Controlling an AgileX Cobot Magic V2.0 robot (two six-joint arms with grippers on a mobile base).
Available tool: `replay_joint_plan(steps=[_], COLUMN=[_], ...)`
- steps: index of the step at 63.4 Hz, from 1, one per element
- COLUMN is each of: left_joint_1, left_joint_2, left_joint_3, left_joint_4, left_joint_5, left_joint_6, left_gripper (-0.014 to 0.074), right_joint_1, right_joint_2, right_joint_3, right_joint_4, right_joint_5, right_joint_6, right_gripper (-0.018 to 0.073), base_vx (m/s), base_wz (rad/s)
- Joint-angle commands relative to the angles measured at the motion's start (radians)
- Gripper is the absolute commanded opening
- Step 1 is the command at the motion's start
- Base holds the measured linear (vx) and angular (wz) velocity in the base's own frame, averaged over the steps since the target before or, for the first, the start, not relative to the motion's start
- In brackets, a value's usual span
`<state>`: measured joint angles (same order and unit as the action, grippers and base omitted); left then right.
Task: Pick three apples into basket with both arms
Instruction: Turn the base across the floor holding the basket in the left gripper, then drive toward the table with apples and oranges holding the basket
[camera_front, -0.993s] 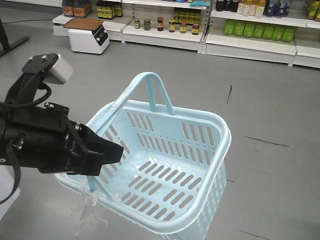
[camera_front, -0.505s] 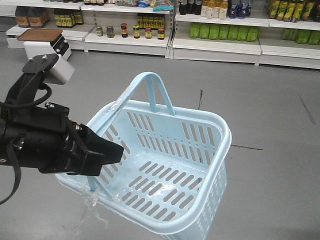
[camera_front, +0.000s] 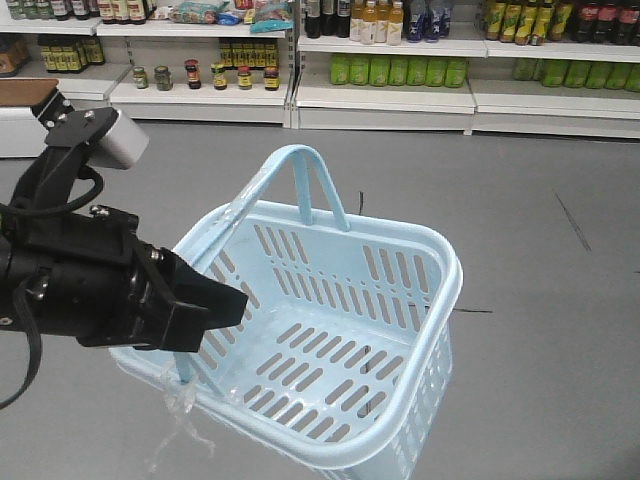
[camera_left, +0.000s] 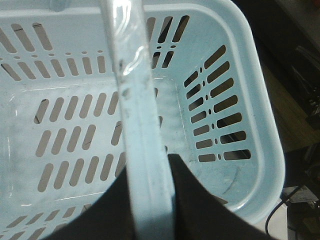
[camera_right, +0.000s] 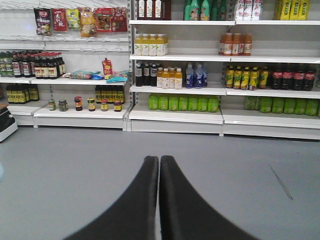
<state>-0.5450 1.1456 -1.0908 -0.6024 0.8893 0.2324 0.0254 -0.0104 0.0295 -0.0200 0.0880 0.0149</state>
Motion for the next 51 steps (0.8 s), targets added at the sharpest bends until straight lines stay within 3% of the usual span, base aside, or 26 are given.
replay_joint_plan(steps=[1, 28, 51], left_joint_1=[-0.007, -0.007, -0.007], left_joint_2=[-0.026, -0.026, -0.026], left_joint_3=[-0.028, -0.028, -0.028], left_joint_4=[-0.051, -0.051, -0.051], left_joint_5=[-0.061, -0.061, -0.061], left_joint_6=[-0.001, -0.001, -0.001], left_gripper=[-0.0008, -0.0008, -0.0008], right_joint_1=[-0.006, -0.006, -0.006], right_joint_2=[-0.011, -0.011, -0.011], right_joint_3=[0.012, 0.012, 0.012], right_joint_4=[-0.011, -0.011, -0.011], right_joint_5=[-0.071, -0.071, -0.071], right_joint_6=[-0.002, -0.002, -0.002], right_gripper=[-0.0005, -0.0005, -0.0005], base_vx=[0.24, 0.23, 0.2], base_wz=[-0.19, -0.27, -0.51])
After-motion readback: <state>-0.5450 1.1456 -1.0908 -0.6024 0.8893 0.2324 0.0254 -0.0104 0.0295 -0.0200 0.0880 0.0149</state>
